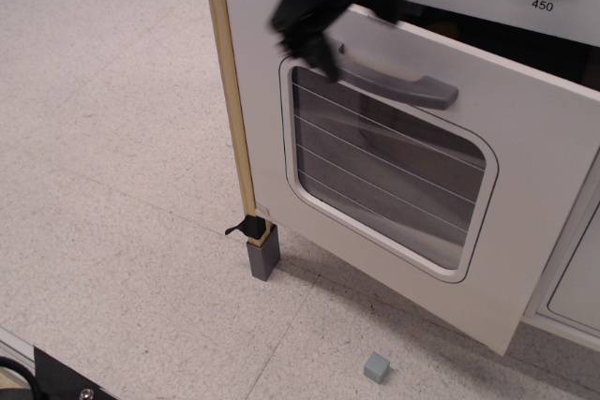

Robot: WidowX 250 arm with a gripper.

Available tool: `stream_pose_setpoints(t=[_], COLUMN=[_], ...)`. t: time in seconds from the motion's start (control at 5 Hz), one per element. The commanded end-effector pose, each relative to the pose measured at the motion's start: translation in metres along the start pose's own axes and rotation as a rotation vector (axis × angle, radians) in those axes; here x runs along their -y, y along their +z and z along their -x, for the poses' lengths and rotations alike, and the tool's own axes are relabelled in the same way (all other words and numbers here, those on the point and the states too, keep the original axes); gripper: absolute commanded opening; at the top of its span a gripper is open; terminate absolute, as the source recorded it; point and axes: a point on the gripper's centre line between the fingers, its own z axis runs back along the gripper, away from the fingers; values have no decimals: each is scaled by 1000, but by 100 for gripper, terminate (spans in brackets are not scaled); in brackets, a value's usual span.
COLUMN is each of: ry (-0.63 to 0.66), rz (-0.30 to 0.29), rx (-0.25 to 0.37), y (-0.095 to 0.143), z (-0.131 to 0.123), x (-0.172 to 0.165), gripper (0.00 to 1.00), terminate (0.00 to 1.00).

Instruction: Open oven

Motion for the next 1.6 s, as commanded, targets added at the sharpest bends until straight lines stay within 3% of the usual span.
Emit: stream_pose_setpoints(t=[0.0,0.6,1.0,1.2,1.4], ry=[71,247,154,23,-181], rz=[42,-93,-153,-190,-268], rx=[-6,-47,-46,-51,-68], y=[9,-30,-35,-26,-16], z=[8,27,28,23,12], x=[40,30,1,-14,-39], gripper=[100,100,100,100,100], terminate=[0,0,0,0,0])
